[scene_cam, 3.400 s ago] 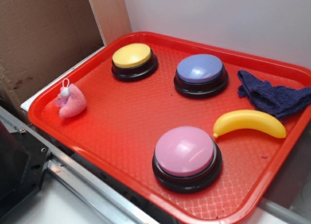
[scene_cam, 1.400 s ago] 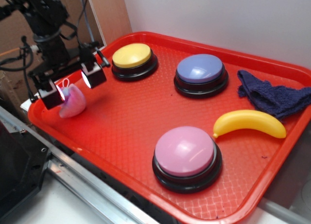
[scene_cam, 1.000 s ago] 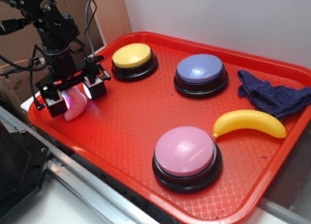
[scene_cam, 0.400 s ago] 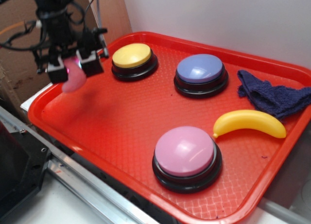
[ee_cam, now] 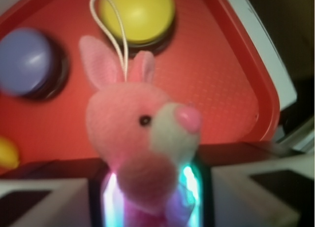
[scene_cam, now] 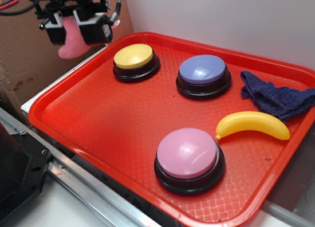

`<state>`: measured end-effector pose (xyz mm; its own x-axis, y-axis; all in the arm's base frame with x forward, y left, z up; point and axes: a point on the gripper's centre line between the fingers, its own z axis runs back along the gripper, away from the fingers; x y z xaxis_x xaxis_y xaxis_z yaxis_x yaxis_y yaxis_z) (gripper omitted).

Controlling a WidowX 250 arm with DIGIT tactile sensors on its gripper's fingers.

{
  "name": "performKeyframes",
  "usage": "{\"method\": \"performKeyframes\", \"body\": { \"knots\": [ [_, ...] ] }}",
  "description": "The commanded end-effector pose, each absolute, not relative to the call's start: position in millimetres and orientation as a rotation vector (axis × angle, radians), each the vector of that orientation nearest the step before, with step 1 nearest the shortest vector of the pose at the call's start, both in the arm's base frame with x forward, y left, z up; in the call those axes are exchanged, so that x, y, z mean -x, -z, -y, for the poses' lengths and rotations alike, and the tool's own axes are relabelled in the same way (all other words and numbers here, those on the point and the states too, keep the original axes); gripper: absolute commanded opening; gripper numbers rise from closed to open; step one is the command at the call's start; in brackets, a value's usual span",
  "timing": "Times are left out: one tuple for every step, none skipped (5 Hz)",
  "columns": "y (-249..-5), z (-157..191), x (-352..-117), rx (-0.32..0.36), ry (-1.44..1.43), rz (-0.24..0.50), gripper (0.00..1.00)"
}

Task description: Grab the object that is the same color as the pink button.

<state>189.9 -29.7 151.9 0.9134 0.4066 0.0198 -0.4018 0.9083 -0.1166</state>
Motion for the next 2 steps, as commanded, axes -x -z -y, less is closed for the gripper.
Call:
{"method": "performKeyframes", "body": {
  "knots": [
    [-197.3, 40.6, -179.7, 0.172, -0.278, 0.152, 0.00],
    [-190.1, 37.8, -181.2, 0.177, -0.290, 0.113, 0.00]
  ]
}}
